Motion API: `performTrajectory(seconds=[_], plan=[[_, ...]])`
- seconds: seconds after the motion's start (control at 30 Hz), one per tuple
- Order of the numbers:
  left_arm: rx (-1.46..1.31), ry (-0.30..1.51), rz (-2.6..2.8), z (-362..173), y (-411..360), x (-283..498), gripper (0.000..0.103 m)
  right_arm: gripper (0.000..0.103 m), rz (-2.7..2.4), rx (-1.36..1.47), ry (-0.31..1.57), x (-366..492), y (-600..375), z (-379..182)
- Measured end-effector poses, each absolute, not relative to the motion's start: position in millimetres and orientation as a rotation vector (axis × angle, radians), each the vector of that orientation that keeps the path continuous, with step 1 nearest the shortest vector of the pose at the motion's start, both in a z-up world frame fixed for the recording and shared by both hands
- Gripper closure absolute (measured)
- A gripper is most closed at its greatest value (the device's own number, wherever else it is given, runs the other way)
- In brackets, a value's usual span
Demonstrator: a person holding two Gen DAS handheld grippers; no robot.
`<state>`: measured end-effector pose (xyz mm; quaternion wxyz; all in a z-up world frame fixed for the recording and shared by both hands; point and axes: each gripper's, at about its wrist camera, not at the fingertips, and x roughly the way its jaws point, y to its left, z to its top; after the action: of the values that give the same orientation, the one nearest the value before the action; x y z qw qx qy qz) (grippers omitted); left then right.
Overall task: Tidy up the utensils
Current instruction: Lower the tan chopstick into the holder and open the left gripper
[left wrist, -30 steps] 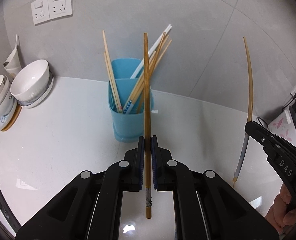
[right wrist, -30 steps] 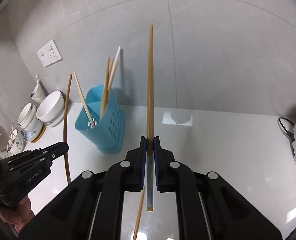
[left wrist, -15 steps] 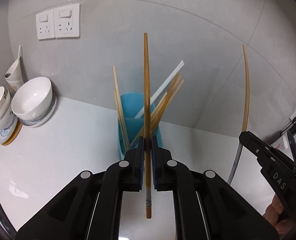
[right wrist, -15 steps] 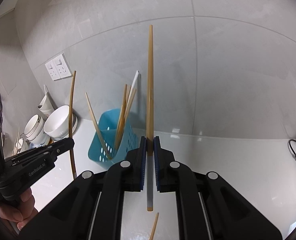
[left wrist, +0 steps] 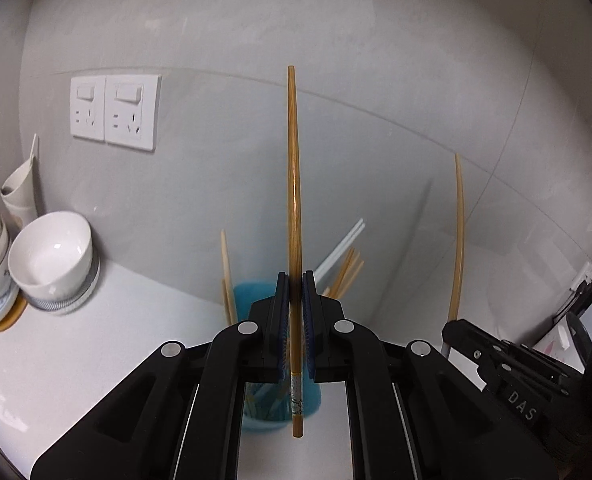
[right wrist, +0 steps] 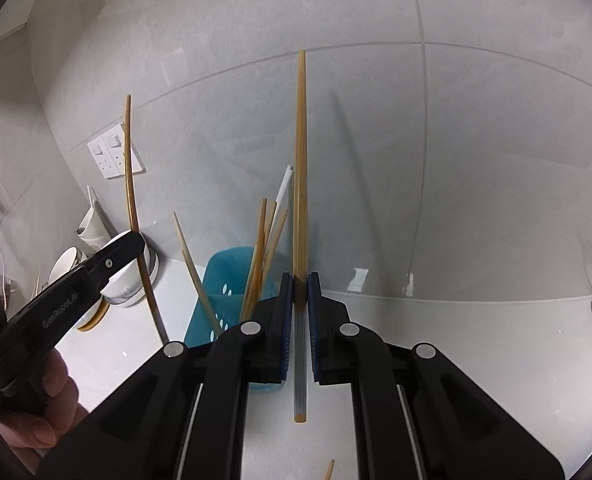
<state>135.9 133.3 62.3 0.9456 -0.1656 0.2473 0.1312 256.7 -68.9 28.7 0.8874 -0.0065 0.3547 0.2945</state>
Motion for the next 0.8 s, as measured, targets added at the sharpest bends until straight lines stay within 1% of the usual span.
performTrajectory(seconds=[0.07, 0.3, 0.8], plan=[[-0.324, 0.459, 0.271, 58, 135, 139, 0.097, 0.096, 0.614, -0.005, 0.731, 258, -67, 28], [-0.309, 0.437, 0.245, 39, 137, 147, 0.097, 0.096, 0.611, -0.014, 0.726, 259, -60, 19], [-0.295, 0.504, 0.228, -3, 136, 155, 0.097, 0.096, 0.596, -0.027, 0.738, 259, -56, 1]])
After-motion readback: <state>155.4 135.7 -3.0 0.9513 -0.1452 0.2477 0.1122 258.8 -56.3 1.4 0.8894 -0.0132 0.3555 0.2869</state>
